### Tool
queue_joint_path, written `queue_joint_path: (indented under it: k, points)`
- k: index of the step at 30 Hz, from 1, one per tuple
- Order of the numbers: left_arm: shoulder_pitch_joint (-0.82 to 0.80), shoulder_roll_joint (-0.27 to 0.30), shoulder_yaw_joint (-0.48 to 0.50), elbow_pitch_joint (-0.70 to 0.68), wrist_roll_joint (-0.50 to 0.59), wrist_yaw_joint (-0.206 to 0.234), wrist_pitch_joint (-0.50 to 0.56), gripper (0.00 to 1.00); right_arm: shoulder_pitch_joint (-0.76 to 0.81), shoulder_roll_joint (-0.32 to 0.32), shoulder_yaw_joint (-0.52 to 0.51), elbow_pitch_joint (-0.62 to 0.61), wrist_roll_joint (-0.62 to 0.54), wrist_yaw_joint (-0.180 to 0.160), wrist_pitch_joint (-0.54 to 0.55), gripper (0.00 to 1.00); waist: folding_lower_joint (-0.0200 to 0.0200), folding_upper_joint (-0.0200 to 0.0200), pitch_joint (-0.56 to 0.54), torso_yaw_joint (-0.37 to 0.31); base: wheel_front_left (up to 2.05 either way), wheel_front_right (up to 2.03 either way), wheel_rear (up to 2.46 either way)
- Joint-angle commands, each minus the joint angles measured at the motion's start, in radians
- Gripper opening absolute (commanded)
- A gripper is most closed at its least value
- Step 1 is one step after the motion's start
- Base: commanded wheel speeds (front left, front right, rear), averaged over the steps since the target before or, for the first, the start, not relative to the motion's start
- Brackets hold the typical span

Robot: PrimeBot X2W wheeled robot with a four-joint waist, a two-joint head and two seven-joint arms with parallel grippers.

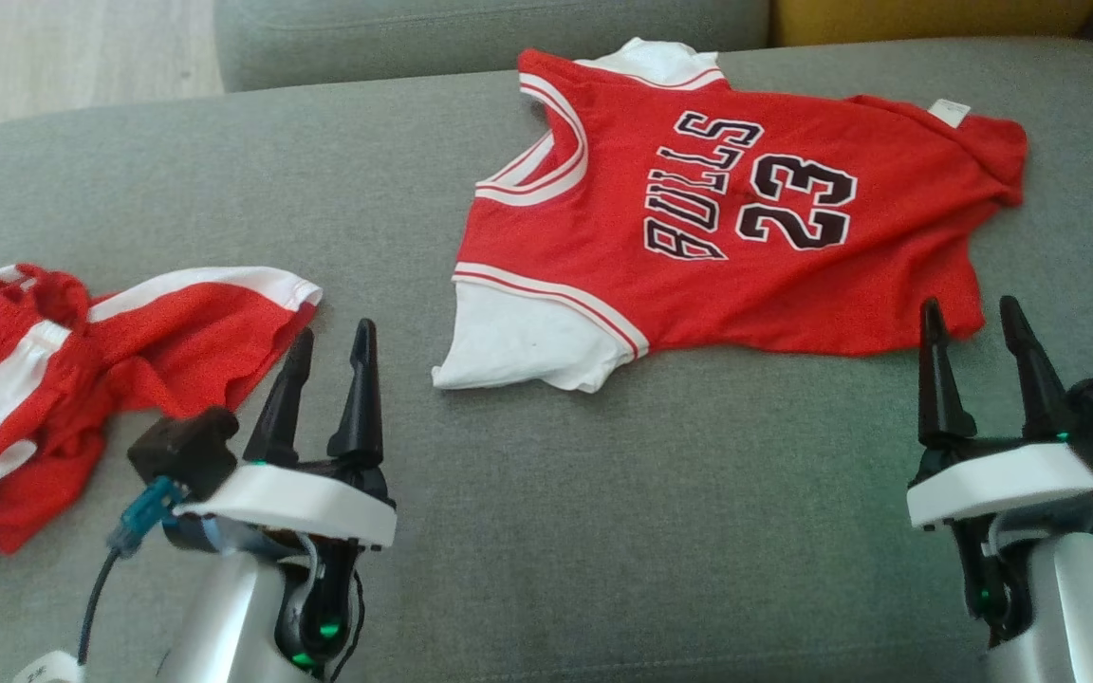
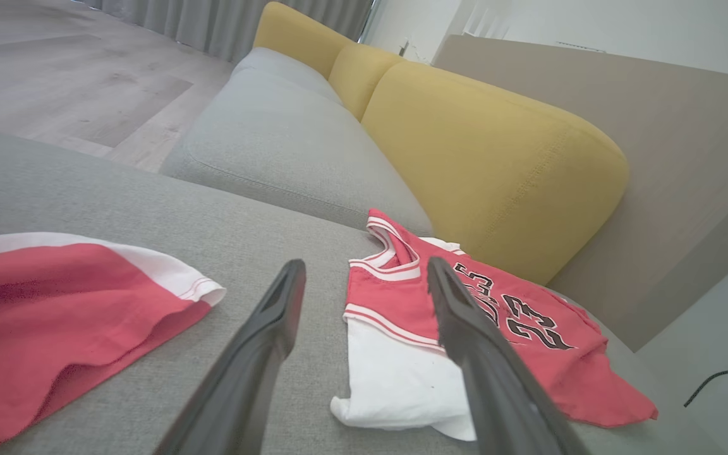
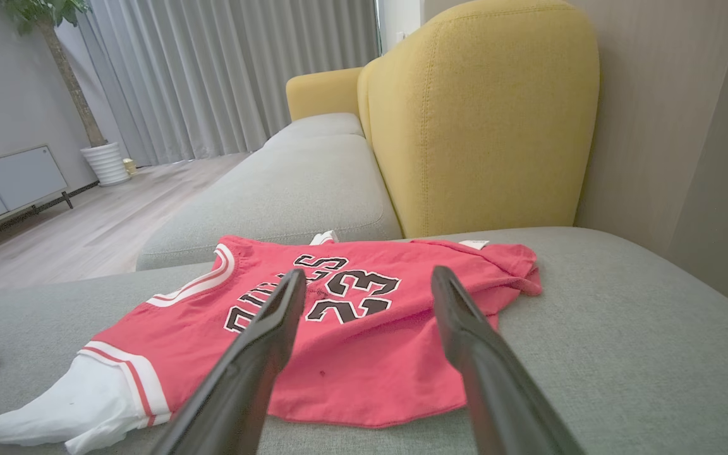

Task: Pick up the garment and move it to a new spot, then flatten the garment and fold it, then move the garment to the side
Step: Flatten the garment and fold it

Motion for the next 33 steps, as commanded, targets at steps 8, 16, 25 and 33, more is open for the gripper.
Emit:
queue_joint_path:
  k: [8, 16, 25, 33]
  points:
    - [-0.094, 0.026, -0.070, 0.099, 0.082, -0.045, 0.002, 1.00, -0.047, 0.007, 0.029, -0.083, 0.001, 0.003, -0.002, 1.00, 0.0000, 0.0000, 0.045, -0.047, 0.00, 0.00, 0.00]
    - [-0.203, 0.080, -0.161, 0.291, 0.192, -0.036, 0.063, 1.00, -0.054, 0.008, 0.039, -0.081, 0.022, 0.003, -0.015, 1.00, 0.0000, 0.0000, 0.087, -0.078, 0.00, 0.00, 0.00]
    - [-0.279, 0.089, -0.169, 0.420, 0.206, -0.027, 0.054, 1.00, -0.065, 0.008, 0.047, -0.065, 0.029, 0.003, -0.028, 1.00, 0.0000, 0.0000, 0.108, -0.103, 0.00, 0.00, 0.00]
    - [-0.319, 0.085, -0.195, 0.500, 0.198, -0.050, 0.073, 0.49, -0.071, 0.008, 0.048, -0.054, 0.031, 0.003, -0.034, 1.00, 0.0000, 0.0000, 0.116, -0.116, 0.00, 0.00, 0.00]
